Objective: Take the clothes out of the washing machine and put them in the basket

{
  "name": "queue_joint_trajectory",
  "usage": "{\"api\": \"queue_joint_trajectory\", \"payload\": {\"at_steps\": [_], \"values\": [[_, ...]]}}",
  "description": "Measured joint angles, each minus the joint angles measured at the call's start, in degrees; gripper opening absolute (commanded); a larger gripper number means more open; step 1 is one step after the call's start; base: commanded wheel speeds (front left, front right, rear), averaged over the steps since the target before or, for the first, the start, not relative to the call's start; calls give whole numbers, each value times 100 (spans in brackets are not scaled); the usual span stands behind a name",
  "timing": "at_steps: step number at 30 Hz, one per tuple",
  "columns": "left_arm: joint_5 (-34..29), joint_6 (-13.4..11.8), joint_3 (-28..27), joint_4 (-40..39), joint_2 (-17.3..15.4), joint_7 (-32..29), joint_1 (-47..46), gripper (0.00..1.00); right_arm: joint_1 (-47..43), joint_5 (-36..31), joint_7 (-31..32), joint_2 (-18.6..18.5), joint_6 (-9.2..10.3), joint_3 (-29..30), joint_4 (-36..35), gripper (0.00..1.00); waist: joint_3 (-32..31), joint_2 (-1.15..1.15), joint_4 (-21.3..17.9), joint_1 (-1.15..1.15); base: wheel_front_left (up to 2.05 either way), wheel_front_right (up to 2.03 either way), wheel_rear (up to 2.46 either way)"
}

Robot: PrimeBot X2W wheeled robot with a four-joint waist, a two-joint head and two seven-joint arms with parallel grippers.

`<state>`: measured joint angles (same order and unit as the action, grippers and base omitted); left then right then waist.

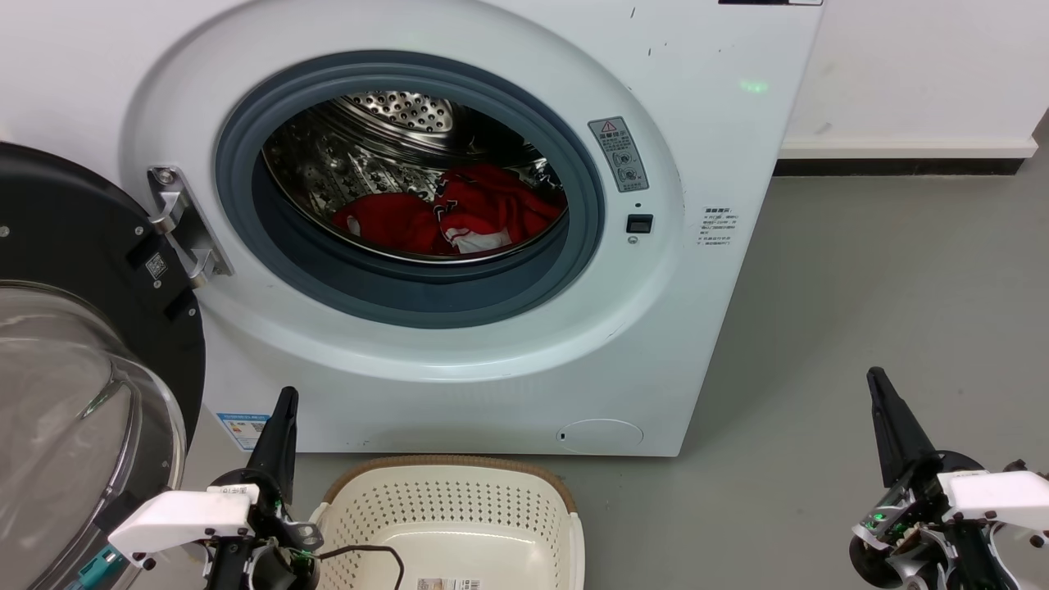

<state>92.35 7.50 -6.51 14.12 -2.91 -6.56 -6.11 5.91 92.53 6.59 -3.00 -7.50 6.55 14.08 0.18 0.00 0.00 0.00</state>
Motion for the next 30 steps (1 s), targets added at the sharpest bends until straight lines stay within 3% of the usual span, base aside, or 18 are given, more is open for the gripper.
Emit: {"api": "queue_joint_trajectory", "payload": {"at_steps": [30], "values": [[0,0,1,0,0,0,0,0,0,0,0,0,0,-1,0,0,0,0,0,0,0,0,0]]}}
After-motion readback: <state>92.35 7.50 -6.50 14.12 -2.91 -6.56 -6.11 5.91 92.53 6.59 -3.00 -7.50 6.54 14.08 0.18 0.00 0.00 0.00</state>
